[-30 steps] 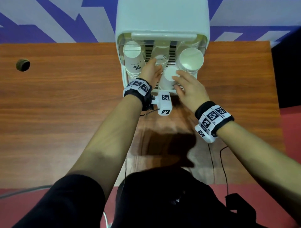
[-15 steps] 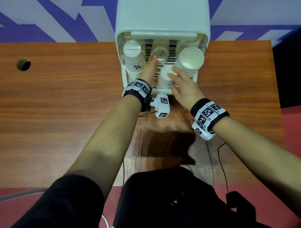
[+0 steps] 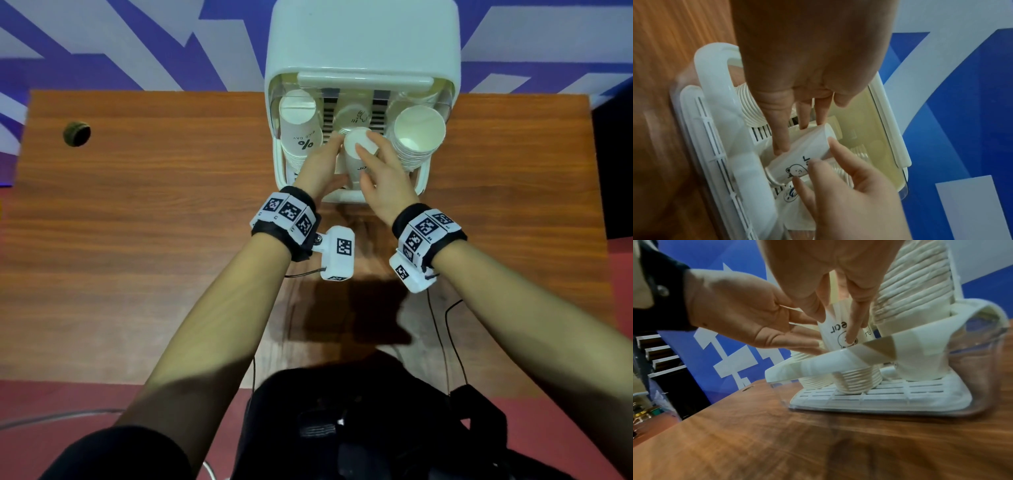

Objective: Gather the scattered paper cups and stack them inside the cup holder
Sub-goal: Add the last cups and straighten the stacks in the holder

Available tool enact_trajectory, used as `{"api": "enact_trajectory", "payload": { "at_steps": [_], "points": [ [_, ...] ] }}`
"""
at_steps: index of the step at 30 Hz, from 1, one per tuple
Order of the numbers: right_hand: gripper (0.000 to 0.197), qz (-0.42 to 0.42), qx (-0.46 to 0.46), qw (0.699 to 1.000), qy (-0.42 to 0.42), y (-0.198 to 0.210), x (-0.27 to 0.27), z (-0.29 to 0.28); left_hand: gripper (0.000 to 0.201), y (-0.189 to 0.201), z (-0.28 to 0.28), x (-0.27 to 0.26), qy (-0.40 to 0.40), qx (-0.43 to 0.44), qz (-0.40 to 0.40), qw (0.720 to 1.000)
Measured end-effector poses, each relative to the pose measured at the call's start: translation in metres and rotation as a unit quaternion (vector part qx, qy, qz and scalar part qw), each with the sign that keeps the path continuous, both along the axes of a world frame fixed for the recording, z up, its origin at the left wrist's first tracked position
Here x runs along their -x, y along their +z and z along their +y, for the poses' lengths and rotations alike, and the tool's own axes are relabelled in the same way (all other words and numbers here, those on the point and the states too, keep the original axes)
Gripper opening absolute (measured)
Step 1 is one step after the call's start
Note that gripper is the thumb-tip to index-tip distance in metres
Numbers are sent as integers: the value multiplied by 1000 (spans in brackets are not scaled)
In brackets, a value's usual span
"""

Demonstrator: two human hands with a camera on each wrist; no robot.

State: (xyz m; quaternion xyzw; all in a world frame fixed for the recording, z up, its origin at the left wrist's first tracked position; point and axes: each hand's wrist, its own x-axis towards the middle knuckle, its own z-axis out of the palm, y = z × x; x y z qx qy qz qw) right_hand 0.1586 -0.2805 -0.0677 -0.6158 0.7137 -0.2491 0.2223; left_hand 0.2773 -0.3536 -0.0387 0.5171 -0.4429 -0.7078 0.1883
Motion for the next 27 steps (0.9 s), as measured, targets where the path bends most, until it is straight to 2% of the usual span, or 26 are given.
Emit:
{"api": "enact_trajectory", "payload": {
  "at_steps": [2,9,11,15,18,20,22,24,27],
  "points": [
    [47,-13,-1,1000,-5,-2,2,-6,30,1,-4,-4,-15,16,10,1000],
    [55,-32,-29,999,-1,-3,-3,-24,37,5,-6,-10,19,9,23,1000],
    [54,-24,-30,999,0,1,-4,-23,30,3,-5,-11,36,-10,36,999],
    [42,-35,86,995,-33,20,-2,-1,16,5,0,-11,49,-13,-5,999],
    [37,-25,147,985,-81,36,12,20,20,3,5,-9,65,-36,-36,997],
    [39,25,105,989,-102,43,25,25,28,4,11,-6,53,-49,-31,997],
    [42,100,-13,990,-98,45,37,24,24,7,17,-4,33,-51,-22,998],
    [40,157,-122,978,-68,43,43,18,18,13,22,-2,20,-45,-19,999],
    [21,158,-152,974,-54,43,45,14,22,20,29,-1,5,-27,-27,999]
  ]
}}
